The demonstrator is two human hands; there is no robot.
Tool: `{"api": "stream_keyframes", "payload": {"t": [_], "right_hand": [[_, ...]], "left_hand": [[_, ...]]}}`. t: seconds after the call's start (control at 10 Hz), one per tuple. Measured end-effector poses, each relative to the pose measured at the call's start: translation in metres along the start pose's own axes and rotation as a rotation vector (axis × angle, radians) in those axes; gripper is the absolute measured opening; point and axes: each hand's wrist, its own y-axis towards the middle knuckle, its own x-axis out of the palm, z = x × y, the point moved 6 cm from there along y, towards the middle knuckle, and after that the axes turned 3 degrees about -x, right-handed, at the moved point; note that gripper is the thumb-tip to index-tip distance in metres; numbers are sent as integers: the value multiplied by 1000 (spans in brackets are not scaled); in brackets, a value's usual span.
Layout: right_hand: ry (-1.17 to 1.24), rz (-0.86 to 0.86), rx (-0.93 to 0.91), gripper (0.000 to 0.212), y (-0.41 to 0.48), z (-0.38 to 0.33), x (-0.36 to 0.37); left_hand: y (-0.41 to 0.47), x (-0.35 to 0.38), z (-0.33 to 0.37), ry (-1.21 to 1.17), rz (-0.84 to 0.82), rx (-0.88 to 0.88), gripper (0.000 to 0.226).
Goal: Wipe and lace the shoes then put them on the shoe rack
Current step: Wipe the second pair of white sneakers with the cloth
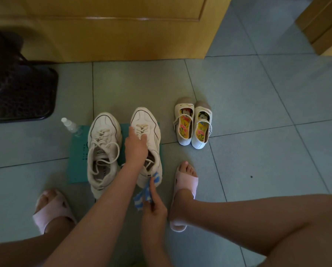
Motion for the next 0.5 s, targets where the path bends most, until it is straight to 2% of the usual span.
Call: {"api": "stream_keyframes", "payload": {"t": [0.1,0.2,0.3,0.4,0.5], "right_hand": [[-57,-139,-8,62,-22,-28,0],[22,-61,-127,51,-14,-59,-17],[112,-81,-167,62,19,-99,-22],[26,-145,-259,63,46,-132,1],[-85,-324,-254,60,56,-150,43]], "left_hand": [[-4,-3,4,43,-77,-21,67],[-19,-30,25,22,-25,110,67],[-47,-64,41,-262,-54,201,47],[-73,-78,43,-527,-265,157,33],[-76,-78,38,-624,-337,146,26]]}}
